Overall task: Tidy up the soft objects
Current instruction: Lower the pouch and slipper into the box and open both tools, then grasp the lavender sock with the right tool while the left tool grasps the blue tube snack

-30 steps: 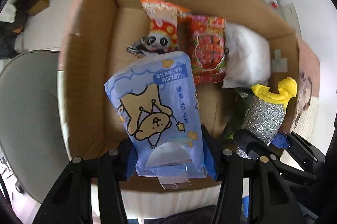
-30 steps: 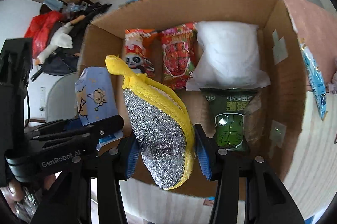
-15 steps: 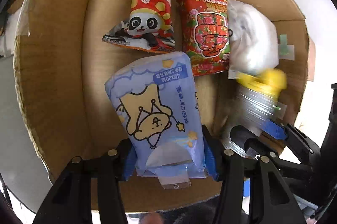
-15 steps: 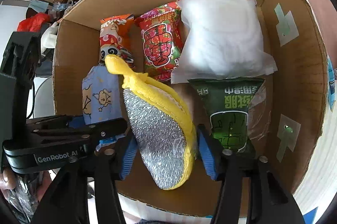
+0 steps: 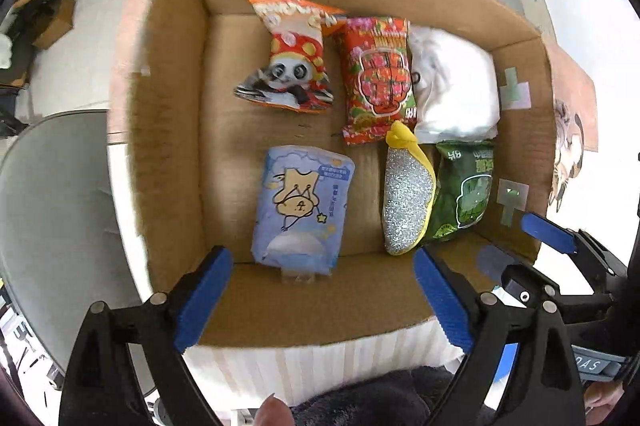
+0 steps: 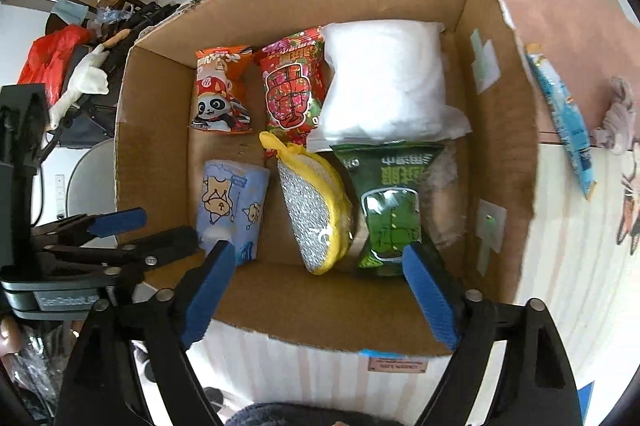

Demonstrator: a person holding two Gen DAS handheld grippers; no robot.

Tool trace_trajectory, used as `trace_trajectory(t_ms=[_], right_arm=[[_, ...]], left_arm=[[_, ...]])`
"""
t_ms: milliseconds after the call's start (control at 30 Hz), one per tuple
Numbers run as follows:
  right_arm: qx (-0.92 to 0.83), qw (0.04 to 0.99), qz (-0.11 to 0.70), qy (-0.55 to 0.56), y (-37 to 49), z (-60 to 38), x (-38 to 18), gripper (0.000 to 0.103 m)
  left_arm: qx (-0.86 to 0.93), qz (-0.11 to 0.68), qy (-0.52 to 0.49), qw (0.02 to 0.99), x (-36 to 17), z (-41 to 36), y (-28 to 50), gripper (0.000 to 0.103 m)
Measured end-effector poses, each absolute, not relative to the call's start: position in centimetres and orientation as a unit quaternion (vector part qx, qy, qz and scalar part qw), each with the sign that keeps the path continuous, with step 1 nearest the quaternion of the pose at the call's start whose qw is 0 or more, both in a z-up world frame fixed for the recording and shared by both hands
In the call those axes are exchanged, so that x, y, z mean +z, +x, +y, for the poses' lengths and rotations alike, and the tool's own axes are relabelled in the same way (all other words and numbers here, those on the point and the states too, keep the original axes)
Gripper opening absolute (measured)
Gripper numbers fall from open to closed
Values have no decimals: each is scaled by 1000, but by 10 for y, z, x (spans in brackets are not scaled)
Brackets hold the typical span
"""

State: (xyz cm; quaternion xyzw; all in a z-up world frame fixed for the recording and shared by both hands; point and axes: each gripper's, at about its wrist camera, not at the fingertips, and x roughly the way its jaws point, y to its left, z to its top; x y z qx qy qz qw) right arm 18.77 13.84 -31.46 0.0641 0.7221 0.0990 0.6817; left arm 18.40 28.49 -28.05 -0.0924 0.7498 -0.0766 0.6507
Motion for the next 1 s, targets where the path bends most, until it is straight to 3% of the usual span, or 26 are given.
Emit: trace_trajectory(t_ms=[67, 667, 867, 1000], right_arm=[[94, 690, 716, 51, 181, 135, -305, 103], [103, 763, 637, 32, 122, 85, -183, 103], [75, 776, 622, 80, 129, 12, -167, 103], [29, 769, 630, 106, 157, -58, -188, 103]], left_arm=[[-64, 737, -85, 668, -266, 286, 179, 94], [-4, 629, -63, 775, -168, 254, 125, 94], [2, 600, -23, 799, -144, 198, 141, 94], [28, 590, 17, 806, -150, 157, 160, 94]])
